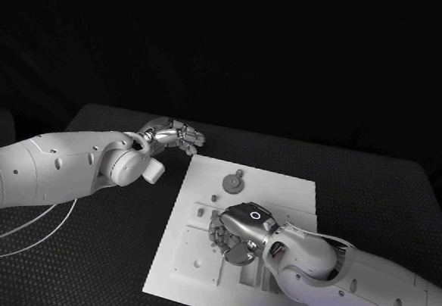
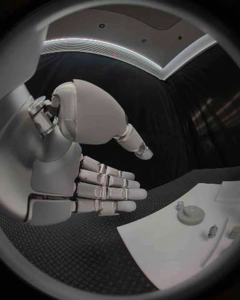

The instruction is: Assemble the parts on the task board

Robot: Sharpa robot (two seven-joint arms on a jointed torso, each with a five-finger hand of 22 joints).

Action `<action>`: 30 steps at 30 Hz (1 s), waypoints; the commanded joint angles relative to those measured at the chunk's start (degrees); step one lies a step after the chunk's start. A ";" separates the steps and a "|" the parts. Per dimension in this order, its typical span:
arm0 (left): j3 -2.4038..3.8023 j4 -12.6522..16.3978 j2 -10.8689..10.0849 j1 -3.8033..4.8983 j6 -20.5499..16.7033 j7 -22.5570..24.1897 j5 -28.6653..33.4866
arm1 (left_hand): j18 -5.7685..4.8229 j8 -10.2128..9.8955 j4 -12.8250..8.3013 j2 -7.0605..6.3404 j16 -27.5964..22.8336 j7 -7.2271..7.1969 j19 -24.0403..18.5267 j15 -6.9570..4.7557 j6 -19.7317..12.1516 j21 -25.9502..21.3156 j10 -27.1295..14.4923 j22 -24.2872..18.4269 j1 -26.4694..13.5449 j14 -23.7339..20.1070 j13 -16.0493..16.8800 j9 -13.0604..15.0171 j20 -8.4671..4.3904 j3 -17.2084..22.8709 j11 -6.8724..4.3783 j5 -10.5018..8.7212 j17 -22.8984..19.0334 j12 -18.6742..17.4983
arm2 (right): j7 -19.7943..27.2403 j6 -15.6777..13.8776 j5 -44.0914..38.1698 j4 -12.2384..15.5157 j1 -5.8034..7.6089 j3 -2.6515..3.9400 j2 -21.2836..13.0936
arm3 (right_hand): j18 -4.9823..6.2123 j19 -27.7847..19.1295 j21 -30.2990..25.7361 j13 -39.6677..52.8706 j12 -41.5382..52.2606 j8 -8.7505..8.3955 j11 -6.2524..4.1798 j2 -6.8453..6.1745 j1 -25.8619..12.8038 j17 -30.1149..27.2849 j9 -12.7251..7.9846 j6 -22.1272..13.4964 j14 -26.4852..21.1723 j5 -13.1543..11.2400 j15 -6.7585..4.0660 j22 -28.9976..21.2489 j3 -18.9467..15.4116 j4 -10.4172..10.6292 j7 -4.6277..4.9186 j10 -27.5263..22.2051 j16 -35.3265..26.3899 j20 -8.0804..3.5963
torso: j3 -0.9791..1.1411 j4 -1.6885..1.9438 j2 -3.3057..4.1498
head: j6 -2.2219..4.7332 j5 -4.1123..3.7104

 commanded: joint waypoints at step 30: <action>0.05 0.11 -0.14 0.03 0.63 0.33 0.36 | 0.43 0.25 0.04 0.54 -0.33 0.41 0.51 0.11 -0.25 -0.25 -0.07 -0.11 -0.17 0.41 -0.10 -0.16 -0.04 -0.35 0.43 -0.06 0.16 0.07 | 0.72 3.63 -0.88 -0.11 -0.07 -0.20 -0.15 | -0.03 0.23 0.19 0.10 -0.35 0.09 0.03 0.76 -0.32 0.16 0.23 0.43 0.23 0.59 -0.04 0.07 -0.64 -0.04 0.16 0.34 -0.33 -0.29 | -0.06 0.01 0.01 | -0.21 -0.31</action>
